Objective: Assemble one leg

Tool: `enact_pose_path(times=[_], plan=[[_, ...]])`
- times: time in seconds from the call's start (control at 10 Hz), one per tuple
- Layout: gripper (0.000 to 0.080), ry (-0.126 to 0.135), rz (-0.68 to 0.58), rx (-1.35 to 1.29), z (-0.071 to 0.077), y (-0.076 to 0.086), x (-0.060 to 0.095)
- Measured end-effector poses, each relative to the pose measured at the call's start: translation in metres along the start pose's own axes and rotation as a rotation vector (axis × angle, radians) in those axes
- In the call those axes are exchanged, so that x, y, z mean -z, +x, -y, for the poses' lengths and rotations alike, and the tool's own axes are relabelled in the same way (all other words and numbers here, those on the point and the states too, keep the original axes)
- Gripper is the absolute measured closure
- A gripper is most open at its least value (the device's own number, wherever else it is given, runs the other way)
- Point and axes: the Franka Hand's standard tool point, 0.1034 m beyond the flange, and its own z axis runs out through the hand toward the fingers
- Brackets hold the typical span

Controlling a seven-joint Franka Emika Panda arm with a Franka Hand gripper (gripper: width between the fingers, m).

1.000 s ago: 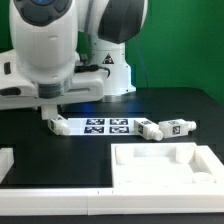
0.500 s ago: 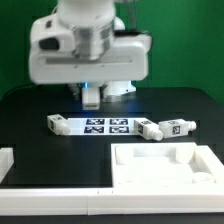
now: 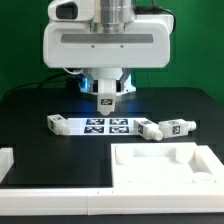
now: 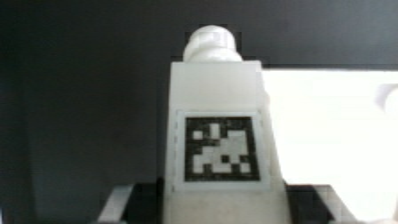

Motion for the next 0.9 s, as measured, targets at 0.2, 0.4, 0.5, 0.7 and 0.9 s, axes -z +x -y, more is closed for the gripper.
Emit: enact_pose_path(times=[0.2, 0.4, 0.5, 0.7, 0.9], plan=[[0.0512, 0.030, -0.099, -0.035, 0.029, 0.013, 0.000], [0.0512, 0.085, -0.228, -0.110, 0.068, 0.047, 0.013], [0.0512, 0.092, -0.320, -0.139, 0.080, 0.065, 0.027], [0.0512, 0.076, -0.478, -0.128, 0.085, 0.070, 0.031], [0.0512, 0.067, -0.575, -0.124, 0.085, 0.069, 0.030]])
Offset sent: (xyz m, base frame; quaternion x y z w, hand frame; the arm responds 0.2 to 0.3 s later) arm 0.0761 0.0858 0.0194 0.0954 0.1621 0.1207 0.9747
